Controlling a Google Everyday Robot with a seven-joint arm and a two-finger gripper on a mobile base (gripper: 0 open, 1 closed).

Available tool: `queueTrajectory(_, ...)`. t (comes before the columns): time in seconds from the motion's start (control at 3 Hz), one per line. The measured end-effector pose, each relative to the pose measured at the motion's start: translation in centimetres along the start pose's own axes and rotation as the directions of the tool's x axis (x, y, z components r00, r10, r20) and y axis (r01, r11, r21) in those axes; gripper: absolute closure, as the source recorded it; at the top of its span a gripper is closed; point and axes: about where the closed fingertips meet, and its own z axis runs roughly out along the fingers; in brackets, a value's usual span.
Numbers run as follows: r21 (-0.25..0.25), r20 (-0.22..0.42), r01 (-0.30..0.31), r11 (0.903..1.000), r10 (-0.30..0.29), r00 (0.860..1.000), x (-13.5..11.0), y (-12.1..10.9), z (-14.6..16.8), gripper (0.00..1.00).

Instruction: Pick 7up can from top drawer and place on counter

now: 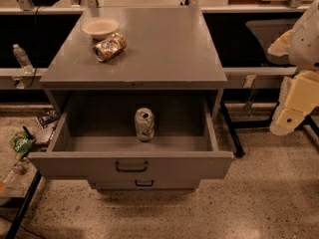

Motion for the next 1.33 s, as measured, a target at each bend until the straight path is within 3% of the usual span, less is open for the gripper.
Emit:
queueTrajectory(0.67, 0.007, 0.017, -0.007, 0.9999, 0.007, 1.000, -0.2, -0.1, 0.0, 0.00)
queueTrajectory(1.0, -0.017, 0.142, -0.035, 0.9992, 0.037, 0.989, -2.2, -0.7, 2.5, 0.00)
queueTrajectory(1.33, -0.117, 0.344, -0.084, 0.9896, 0.119, 0.931, -5.1, -1.0, 9.3, 0.00)
